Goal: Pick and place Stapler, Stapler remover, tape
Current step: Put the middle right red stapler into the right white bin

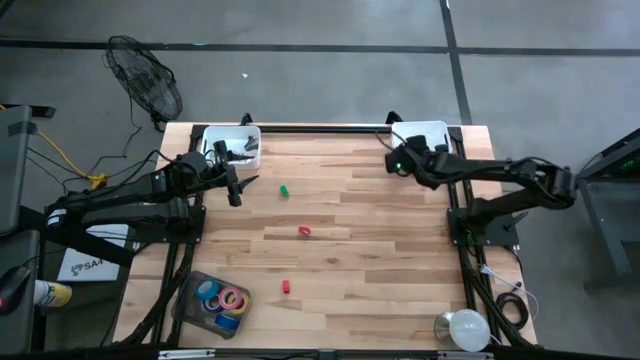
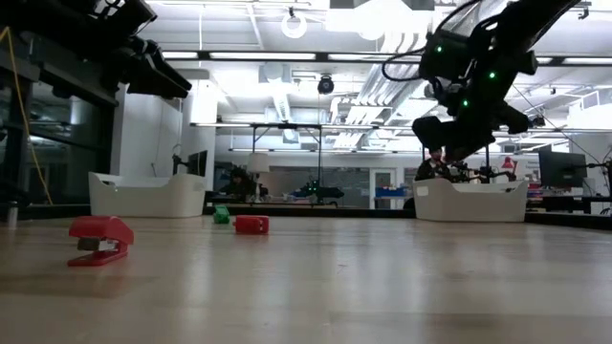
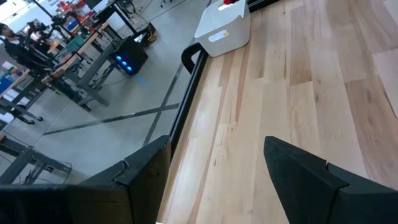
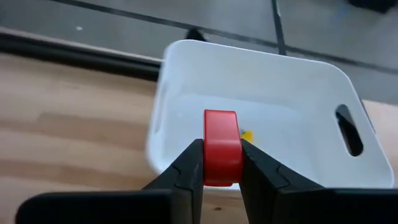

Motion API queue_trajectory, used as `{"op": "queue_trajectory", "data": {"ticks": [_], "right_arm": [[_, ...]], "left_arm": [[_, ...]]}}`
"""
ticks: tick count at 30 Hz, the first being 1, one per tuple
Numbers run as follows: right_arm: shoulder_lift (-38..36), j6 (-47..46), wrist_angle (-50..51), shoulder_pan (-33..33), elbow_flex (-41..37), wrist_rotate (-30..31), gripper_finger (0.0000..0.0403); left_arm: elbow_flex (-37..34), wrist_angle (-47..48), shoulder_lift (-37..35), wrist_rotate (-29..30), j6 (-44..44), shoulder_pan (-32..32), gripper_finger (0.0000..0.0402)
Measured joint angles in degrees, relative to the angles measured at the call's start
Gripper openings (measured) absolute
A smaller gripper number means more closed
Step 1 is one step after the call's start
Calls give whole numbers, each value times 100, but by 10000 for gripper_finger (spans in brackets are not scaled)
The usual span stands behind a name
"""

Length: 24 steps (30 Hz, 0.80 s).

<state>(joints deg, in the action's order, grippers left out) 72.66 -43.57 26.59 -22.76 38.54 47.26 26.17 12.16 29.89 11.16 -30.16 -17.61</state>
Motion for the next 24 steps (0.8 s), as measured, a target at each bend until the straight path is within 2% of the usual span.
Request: {"op": "queue_trajectory", "data": {"ticks": [6,12,24], "right_arm": [[0,-140,-63,-605,0,-277,72],[130,-144,-333,-904,0,-327,72],[1240,-151,-1314,-1104,0,-482,82]], "left_arm": [[0,-1,0,2,-1,0,255],[0,-2,0,0,1,0,255],[-2,-2,-1,0,1,0,255]]}}
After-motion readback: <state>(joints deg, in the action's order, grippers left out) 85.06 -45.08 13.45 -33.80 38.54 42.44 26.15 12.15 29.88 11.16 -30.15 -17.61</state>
